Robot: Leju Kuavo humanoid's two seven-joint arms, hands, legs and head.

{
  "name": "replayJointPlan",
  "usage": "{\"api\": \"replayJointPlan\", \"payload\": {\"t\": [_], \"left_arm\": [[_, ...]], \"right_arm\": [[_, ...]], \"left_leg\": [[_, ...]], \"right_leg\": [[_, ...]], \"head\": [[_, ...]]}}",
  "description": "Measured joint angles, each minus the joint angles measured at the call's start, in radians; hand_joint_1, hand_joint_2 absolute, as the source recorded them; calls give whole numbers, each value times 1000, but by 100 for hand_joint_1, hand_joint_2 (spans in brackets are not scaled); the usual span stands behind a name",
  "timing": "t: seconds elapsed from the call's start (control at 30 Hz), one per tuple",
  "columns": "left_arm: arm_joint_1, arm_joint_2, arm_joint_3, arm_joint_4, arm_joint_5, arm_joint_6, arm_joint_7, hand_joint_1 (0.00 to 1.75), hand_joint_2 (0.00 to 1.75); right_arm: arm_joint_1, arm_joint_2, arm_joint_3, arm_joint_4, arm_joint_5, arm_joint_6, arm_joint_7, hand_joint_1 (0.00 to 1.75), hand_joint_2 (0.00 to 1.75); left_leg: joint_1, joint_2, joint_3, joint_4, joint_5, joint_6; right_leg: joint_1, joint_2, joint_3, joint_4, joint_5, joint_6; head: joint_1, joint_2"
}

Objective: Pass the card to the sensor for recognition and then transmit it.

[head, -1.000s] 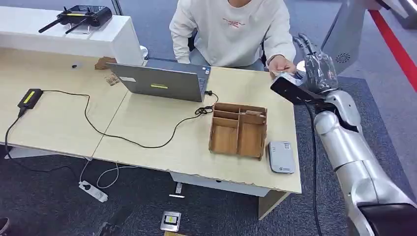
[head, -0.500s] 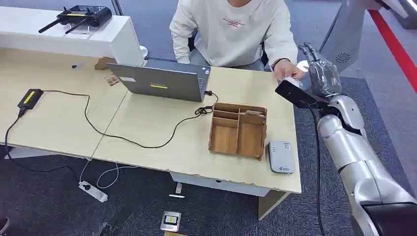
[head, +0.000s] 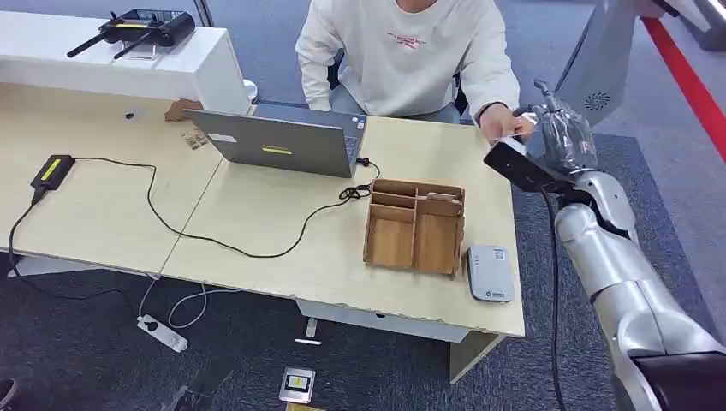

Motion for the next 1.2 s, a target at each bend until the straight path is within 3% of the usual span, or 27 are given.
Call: {"api": "replayJointPlan", "payload": {"t": [0.83,1.0,1.2], "left_arm": [[13,-16,-11,0,18,36,-18,0,0],[21,-17,-11,0,46,44,-26,0,0],[44,-21,-10,1,88,81,-34,0,0]], "right_arm": [[-1,-6,-3,13,-49,-2,-44,175,175],[6,-8,-20,-34,-154,97,-54,175,175],[103,-74,-36,-212,-212,245,42,175,175]], "left_leg": [[0,0,0,0,0,0],[0,0,0,0,0,0],[0,0,1,0,-1,0]], "right_leg": [[0,0,0,0,0,0],[0,0,0,0,0,0],[0,0,1,-1,0,0]], "head": [[0,0],[0,0],[0,0]]}}
